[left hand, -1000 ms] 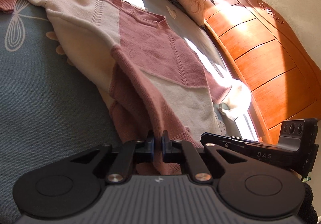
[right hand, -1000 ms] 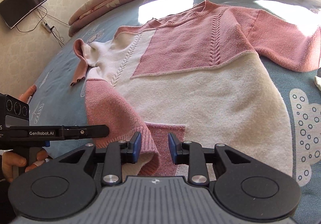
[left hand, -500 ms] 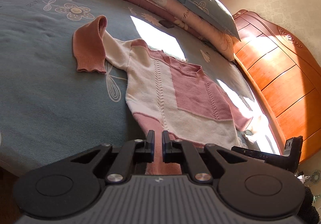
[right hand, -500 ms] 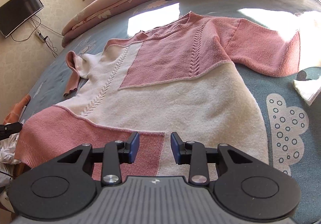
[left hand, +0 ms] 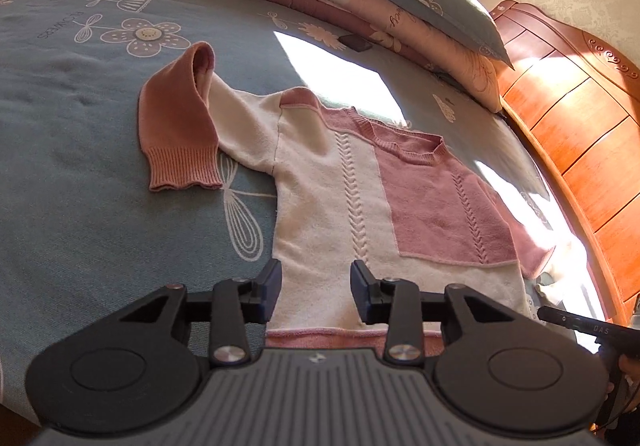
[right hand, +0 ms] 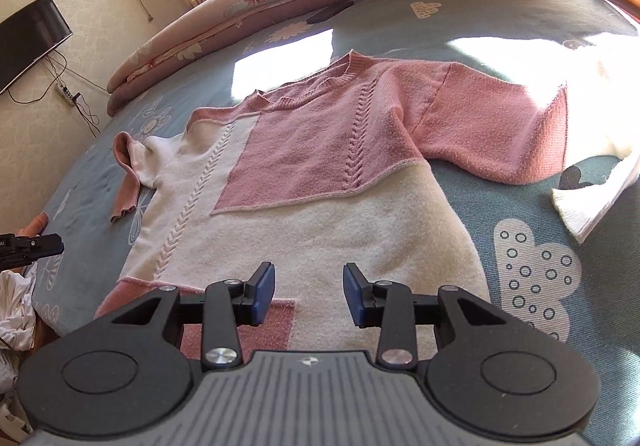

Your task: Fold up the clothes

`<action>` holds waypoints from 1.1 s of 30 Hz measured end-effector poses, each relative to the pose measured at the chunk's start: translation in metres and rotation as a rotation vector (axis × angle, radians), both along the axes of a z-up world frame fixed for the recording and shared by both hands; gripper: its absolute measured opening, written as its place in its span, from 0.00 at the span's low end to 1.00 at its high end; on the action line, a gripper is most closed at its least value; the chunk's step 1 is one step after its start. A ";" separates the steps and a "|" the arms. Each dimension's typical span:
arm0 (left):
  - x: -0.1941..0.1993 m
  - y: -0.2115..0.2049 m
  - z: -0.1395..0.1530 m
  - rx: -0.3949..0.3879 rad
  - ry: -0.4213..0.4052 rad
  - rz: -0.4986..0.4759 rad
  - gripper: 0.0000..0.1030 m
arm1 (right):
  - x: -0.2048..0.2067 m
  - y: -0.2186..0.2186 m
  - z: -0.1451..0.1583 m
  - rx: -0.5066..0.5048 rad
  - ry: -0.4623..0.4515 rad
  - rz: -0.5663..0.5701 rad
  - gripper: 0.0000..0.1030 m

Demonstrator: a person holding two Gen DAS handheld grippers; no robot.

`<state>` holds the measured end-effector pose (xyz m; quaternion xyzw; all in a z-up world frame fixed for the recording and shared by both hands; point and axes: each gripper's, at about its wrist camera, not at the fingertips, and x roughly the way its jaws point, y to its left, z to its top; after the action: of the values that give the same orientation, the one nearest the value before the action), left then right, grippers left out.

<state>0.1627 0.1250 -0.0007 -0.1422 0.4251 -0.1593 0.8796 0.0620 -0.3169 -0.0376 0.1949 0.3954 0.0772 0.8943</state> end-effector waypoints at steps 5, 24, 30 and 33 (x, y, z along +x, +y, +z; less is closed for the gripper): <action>0.050 -0.018 -0.034 0.013 0.038 0.007 0.50 | 0.010 -0.057 0.003 0.106 -0.010 -0.113 0.44; 0.115 -0.033 -0.081 -0.043 0.090 0.075 0.62 | 0.115 -0.129 -0.092 0.509 0.011 -0.378 0.45; 0.125 -0.044 -0.080 0.044 0.048 0.049 0.08 | 0.128 -0.123 -0.085 0.341 -0.027 -0.368 0.14; 0.129 -0.041 -0.076 0.050 0.024 0.058 0.04 | 0.132 -0.129 -0.069 0.226 -0.071 -0.391 0.12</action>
<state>0.2922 0.0838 -0.0771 -0.1342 0.4350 -0.1213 0.8821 0.1939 -0.4459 -0.1071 0.3638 0.3073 -0.0472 0.8781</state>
